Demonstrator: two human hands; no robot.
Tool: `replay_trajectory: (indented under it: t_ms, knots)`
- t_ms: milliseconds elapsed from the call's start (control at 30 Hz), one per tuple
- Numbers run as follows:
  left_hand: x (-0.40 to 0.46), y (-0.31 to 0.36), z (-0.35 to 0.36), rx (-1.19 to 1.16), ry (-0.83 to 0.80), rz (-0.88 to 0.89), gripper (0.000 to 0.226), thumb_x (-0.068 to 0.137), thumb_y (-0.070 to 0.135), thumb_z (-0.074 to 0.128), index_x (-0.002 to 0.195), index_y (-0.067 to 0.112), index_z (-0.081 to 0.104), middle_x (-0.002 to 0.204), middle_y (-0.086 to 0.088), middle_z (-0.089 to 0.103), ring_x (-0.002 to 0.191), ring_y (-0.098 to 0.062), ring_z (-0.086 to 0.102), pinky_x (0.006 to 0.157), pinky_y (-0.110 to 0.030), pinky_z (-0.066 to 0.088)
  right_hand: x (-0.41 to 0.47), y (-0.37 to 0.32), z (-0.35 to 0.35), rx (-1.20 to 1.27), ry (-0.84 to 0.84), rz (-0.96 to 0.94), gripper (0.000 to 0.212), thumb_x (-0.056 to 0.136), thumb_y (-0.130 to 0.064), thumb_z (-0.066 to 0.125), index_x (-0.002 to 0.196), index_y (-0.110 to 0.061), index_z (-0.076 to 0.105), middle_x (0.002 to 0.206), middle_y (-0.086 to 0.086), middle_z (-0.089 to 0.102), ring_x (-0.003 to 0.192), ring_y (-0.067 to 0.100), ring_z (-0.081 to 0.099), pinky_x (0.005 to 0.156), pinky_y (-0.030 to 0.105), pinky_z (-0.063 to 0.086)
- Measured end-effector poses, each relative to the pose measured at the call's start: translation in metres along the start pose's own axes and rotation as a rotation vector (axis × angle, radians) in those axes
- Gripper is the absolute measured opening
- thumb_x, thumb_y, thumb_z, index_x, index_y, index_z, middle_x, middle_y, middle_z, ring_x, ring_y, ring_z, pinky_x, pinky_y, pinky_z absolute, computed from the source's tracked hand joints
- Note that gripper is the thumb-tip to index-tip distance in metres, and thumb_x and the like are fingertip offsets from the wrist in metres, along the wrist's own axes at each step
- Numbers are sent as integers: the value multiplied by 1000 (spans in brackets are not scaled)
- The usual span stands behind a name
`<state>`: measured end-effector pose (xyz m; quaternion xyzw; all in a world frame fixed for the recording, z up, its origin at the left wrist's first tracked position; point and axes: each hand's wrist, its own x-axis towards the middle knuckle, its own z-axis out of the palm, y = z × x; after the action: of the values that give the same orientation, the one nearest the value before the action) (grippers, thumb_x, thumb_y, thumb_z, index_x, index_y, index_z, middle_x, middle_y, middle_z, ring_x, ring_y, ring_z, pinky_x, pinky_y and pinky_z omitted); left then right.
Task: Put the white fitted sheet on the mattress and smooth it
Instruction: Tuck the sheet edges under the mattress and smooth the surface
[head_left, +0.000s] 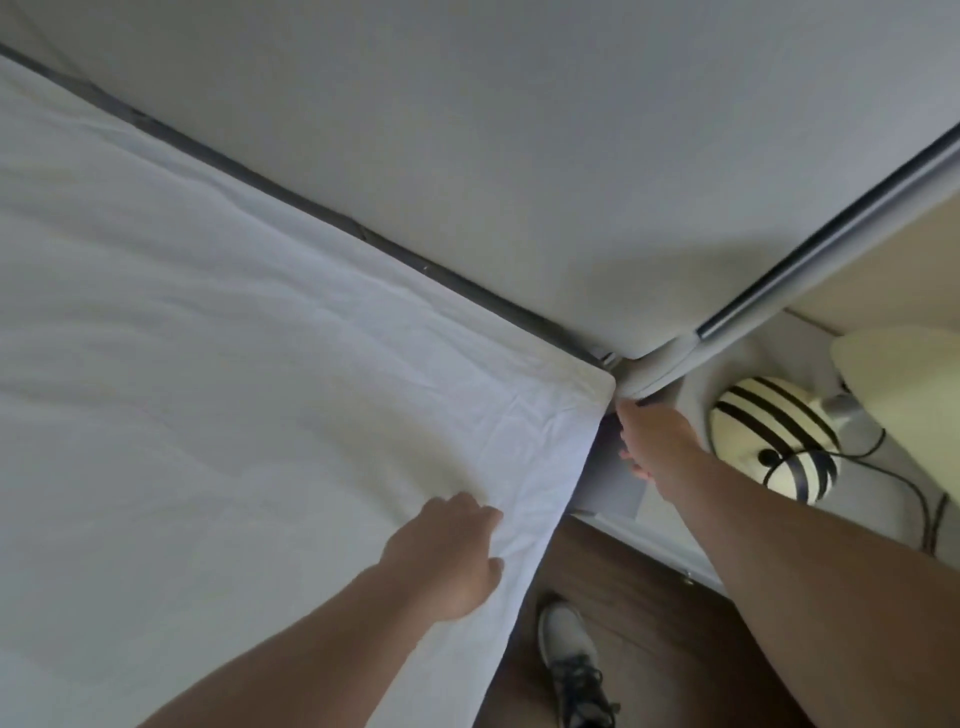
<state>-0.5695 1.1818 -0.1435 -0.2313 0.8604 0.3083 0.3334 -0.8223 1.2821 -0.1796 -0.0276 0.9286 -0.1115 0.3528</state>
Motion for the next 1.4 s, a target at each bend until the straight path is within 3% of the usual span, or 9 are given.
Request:
replay_trajectory:
  t_ms: [67, 333, 500, 867, 1067, 1133, 1233, 1333, 1400]
  knots:
    - [11, 13, 6, 18, 35, -2, 48, 101, 50, 51, 141, 25, 44, 134, 2, 52, 123, -22, 52, 98, -39, 50, -3, 5, 5, 273, -136, 98, 45, 101, -51, 48, 98, -9, 63, 97, 12, 69, 78, 25, 64, 69, 37, 57]
    - [43, 50, 37, 305, 162, 13, 45, 100, 62, 45, 104, 19, 57, 80, 3, 50, 79, -23, 60, 66, -29, 42, 9, 8, 35, -18, -92, -253, 26, 106, -32, 38, 96, -12, 51, 92, 6, 60, 80, 27, 56, 68, 33, 41]
    - [60, 58, 45, 365, 140, 41, 12, 98, 26, 63, 92, 18, 69, 80, 0, 61, 74, -26, 68, 64, -27, 48, 20, 22, 37, 143, -73, -262, 33, 103, -44, 40, 81, -21, 50, 80, 2, 64, 76, 23, 59, 61, 33, 41]
    - [65, 70, 28, 410, 167, 58, 18, 91, 7, 52, 84, 24, 51, 67, 5, 39, 69, -24, 56, 63, -27, 38, 27, 20, 25, 239, -12, -294, 34, 101, -41, 41, 85, -16, 57, 80, 6, 68, 77, 26, 64, 64, 32, 50]
    - [63, 55, 36, 310, 218, 148, 39, 109, 47, 28, 84, 22, 45, 69, 5, 43, 67, -20, 55, 62, -29, 38, 16, 16, 31, 295, -1, -210, 25, 99, -45, 43, 97, -23, 54, 96, -1, 64, 86, 25, 62, 65, 32, 47]
    - [59, 48, 32, 123, 178, 209, 36, 108, 47, 30, 84, 23, 43, 74, 5, 48, 70, -18, 52, 64, -32, 42, 1, 5, 33, 182, 136, -221, 26, 98, -45, 48, 116, -27, 52, 119, -2, 53, 108, 24, 53, 84, 38, 49]
    - [47, 28, 22, -114, 430, 234, 22, 99, 37, 38, 92, 27, 56, 86, 11, 59, 77, -11, 54, 68, -33, 50, -32, -25, 45, -21, 370, -628, 42, 98, -41, 54, 137, -27, 48, 141, -2, 44, 132, 24, 38, 111, 43, 34]
    - [36, -6, 17, -57, 863, -26, 17, 89, 23, 60, 105, 22, 63, 100, 6, 64, 89, -20, 56, 71, -39, 53, -45, -62, 69, -158, 90, -1033, 48, 99, -38, 54, 145, -24, 48, 156, -1, 38, 146, 22, 30, 119, 41, 28]
    - [27, -30, 13, -86, 891, -400, 48, 85, 23, 69, 131, 26, 57, 133, -1, 54, 117, -30, 49, 84, -48, 51, -36, -79, 78, -441, -89, -1090, 55, 100, -42, 52, 152, -27, 39, 165, -3, 26, 151, 22, 21, 122, 42, 23]
